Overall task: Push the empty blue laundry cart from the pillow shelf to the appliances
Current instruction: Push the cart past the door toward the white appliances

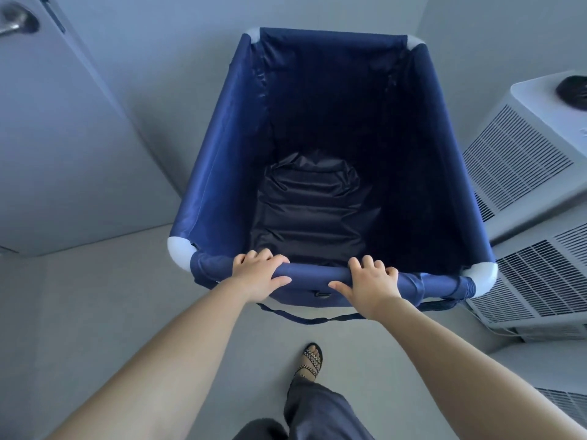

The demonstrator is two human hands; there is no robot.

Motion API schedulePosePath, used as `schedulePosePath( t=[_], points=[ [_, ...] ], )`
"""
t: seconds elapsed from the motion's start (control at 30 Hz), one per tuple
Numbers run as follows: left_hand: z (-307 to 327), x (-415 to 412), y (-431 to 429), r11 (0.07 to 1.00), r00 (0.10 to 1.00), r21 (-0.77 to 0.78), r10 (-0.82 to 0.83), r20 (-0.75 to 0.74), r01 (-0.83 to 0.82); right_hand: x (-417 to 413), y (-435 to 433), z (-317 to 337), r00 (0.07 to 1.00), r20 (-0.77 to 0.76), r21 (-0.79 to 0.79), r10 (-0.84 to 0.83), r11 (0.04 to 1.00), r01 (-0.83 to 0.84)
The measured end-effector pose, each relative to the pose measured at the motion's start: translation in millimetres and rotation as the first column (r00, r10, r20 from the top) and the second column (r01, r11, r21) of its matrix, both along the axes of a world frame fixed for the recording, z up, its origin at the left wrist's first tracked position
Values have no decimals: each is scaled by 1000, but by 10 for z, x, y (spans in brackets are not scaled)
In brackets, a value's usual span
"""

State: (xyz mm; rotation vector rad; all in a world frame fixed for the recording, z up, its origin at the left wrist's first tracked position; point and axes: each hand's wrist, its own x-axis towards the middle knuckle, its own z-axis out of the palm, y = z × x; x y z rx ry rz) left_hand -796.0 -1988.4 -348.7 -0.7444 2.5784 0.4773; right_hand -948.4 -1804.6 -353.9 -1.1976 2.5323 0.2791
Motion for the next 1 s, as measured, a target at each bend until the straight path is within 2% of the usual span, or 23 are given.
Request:
schedulePosePath(
  t=[0.3, 0.57, 0.73, 1.0],
  points=[
    [25, -533, -553, 999, 1000, 45, 9, -15, -8, -429, -495, -32, 999, -1, 12, -38, 999, 38],
    [-7, -871, -971, 997, 998, 65, -36, -44, 39, -708, -830, -42, 998, -9, 18, -65, 998, 66],
    [4, -1153, -1309, 991, 996, 102, -87, -10, 88, -882, -1062, -40, 994, -32, 24, -107, 994, 108],
    [-6, -1580, -1733, 982, 982, 36, -185, -43, 187, -1209, -1433, -23, 987, 1, 60, -163, 985, 162]
  ],
)
